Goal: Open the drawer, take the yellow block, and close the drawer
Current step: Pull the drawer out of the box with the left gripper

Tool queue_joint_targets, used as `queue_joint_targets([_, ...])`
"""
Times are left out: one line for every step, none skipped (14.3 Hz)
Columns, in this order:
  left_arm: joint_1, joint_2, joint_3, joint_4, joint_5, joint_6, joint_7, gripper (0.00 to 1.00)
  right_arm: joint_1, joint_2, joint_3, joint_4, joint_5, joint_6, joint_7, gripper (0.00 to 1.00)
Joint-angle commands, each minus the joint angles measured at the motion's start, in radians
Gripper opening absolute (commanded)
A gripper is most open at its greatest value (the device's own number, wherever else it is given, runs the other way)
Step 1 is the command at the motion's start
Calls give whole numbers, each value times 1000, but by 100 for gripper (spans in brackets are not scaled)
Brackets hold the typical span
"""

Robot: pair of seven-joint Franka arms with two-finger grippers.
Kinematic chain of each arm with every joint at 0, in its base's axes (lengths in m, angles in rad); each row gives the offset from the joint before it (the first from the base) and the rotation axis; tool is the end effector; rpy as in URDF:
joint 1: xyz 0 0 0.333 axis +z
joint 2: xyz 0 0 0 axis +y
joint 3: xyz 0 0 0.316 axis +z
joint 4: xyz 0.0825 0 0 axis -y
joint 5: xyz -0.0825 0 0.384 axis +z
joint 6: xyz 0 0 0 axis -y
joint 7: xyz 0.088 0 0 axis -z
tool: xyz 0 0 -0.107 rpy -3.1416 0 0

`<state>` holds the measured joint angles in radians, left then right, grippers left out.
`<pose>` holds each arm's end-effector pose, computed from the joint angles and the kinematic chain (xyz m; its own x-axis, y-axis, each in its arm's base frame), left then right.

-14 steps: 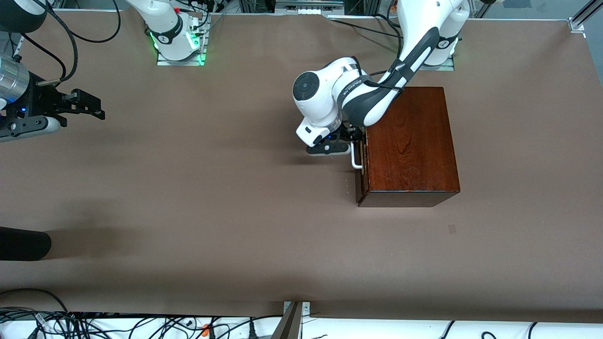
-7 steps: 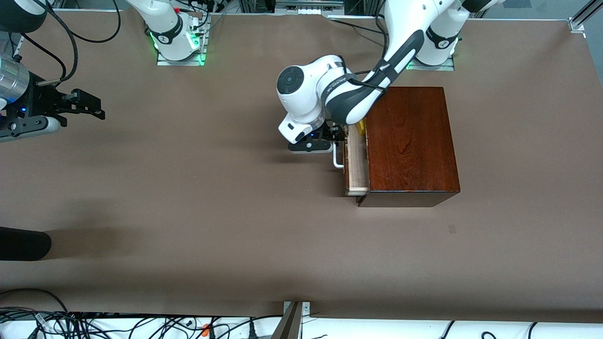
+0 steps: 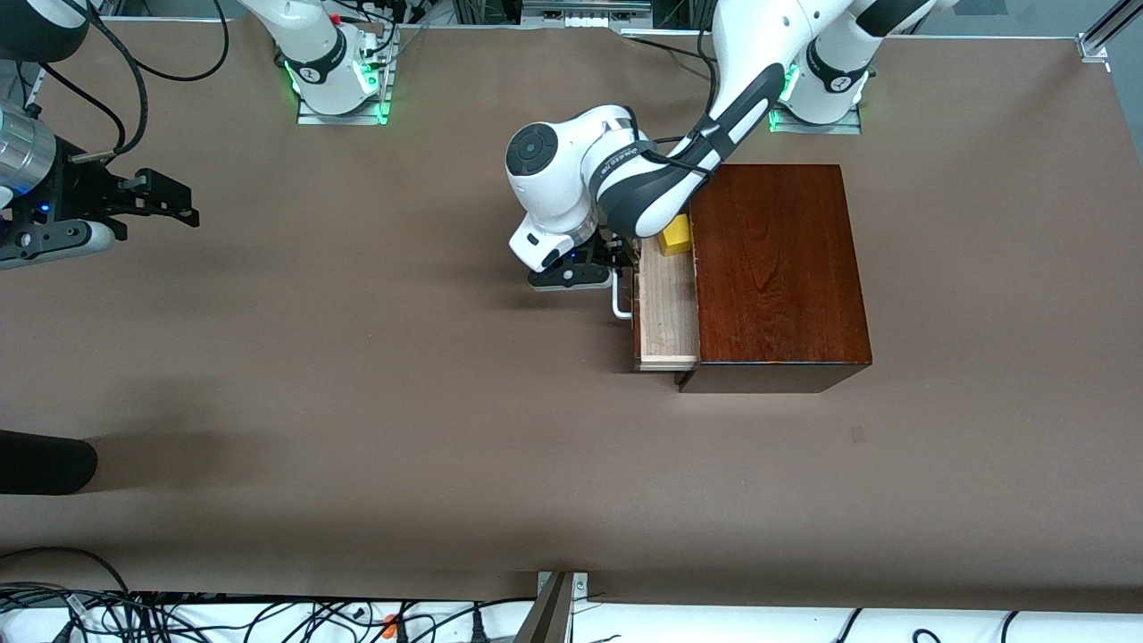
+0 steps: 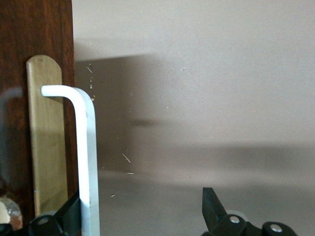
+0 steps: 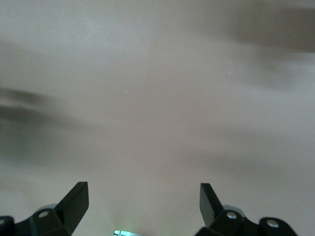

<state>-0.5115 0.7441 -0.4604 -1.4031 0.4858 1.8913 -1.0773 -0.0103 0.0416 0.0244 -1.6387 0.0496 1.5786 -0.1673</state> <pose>0.4760 -0.5242 0.2810 0.9997 -0.0123 0.0219 -0.0074 -0.9772 -0.2124 0.5629 0.0130 0.5701 0.9794 0.1798 -0.0917 0.1742 -0.9825 -0.0665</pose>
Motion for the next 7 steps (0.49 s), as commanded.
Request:
queue_joint_targets([-56, 70, -6, 119, -16, 6, -24, 100, -8, -8, 6, -3, 7, -9, -1, 100])
queue_joint_targets([-64, 83, -6, 142, -15, 6, -32, 100, -8, -8, 6, -3, 7, -11, -1, 100])
queue_joint_targets([-73, 96, -6, 165, -16, 6, -38, 100, -8, -8, 6, -3, 7, -11, -1, 100])
queue_joint_targets([-81, 109, -6, 186, -16, 6, -38, 100, -8, -8, 6, -3, 10, -11, -1, 100])
queue_joint_targets([-90, 116, -6, 197, -16, 6, -38, 100, -8, -6, 6, -3, 13, -9, -1, 100])
queue_joint_targets([-93, 118, -4, 199, -15, 8, -44, 100, -8, -6, 6, -3, 13, -9, -1, 100])
queue_joint_targets([-94, 118, -4, 208, -16, 8, -49, 100, -8, -6, 6, -3, 15, -9, -1, 100])
